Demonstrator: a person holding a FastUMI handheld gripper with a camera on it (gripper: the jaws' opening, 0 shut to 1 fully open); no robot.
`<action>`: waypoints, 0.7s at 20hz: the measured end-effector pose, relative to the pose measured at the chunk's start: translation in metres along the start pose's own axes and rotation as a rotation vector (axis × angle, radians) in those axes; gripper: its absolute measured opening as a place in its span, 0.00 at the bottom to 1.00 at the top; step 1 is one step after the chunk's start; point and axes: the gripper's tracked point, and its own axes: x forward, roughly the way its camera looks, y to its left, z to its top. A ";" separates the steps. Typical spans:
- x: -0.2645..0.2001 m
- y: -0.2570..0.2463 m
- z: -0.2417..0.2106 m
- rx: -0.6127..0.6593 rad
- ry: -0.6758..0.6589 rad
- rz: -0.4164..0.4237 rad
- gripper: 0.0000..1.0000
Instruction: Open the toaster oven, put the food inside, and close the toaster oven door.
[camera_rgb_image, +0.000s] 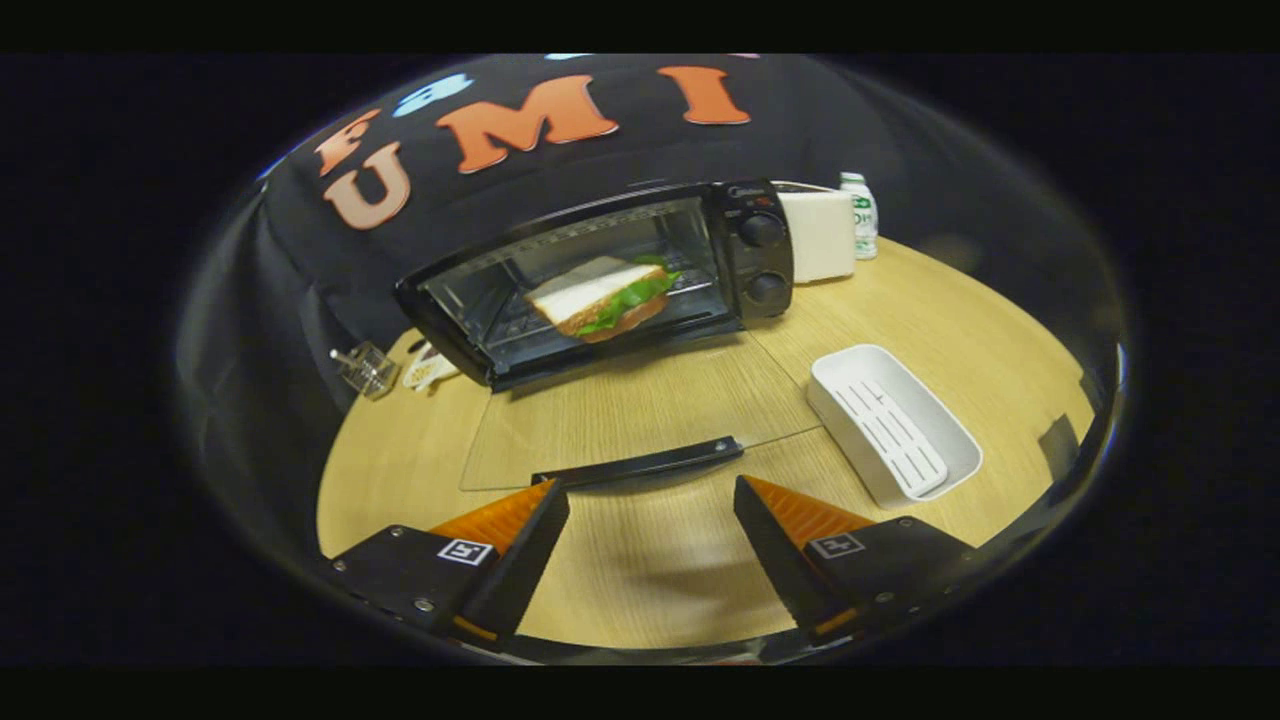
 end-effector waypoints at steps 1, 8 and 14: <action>0.001 0.004 -0.004 -0.030 0.011 -0.004 0.99; 0.030 0.004 -0.025 -0.160 0.069 -0.047 0.99; 0.045 -0.002 -0.024 -0.187 0.074 -0.078 0.99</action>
